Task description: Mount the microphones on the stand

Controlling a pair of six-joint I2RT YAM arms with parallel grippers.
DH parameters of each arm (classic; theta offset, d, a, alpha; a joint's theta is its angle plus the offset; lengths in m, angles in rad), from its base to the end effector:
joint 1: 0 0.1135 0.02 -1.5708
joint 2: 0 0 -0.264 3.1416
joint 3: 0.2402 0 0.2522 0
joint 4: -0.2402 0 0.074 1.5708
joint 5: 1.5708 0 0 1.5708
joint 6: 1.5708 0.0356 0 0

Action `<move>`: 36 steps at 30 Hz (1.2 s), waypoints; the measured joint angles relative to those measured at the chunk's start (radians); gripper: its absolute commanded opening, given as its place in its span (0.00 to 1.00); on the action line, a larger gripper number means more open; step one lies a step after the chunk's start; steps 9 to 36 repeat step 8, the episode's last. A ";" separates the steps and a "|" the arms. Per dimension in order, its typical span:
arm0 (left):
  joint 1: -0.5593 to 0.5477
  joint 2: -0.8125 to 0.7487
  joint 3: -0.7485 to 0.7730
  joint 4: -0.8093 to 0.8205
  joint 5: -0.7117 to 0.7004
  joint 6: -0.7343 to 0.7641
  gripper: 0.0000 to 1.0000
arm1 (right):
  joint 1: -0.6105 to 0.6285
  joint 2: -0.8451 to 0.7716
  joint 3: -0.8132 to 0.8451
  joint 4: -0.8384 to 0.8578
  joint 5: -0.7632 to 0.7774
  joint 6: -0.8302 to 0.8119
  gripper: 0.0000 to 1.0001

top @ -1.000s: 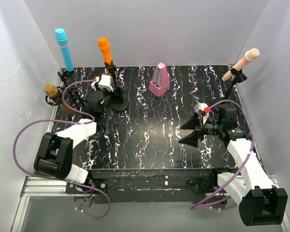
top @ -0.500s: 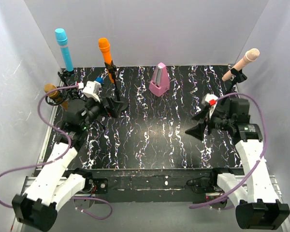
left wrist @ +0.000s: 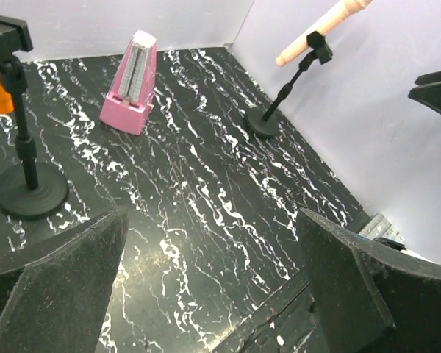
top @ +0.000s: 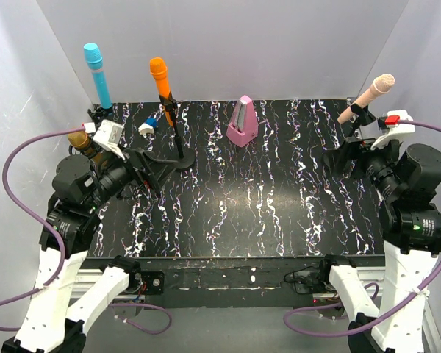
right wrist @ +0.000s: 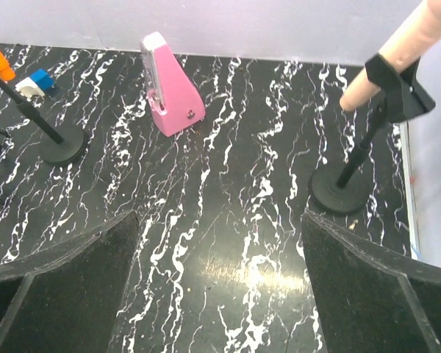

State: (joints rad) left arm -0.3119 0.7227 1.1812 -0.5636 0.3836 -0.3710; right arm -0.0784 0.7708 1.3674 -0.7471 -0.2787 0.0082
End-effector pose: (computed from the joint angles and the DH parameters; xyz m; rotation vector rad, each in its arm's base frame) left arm 0.1116 -0.0500 0.4391 0.2485 1.7197 -0.8291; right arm 0.1070 0.0014 0.4685 -0.1317 1.7140 0.1877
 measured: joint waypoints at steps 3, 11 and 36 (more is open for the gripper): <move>0.000 0.028 0.050 -0.062 -0.010 0.010 0.98 | -0.008 -0.005 0.000 -0.034 0.021 0.032 0.98; 0.000 0.047 0.092 -0.124 -0.031 0.019 0.98 | -0.011 -0.035 0.000 -0.063 0.025 0.042 0.98; 0.000 0.047 0.092 -0.124 -0.031 0.019 0.98 | -0.011 -0.035 0.000 -0.063 0.025 0.042 0.98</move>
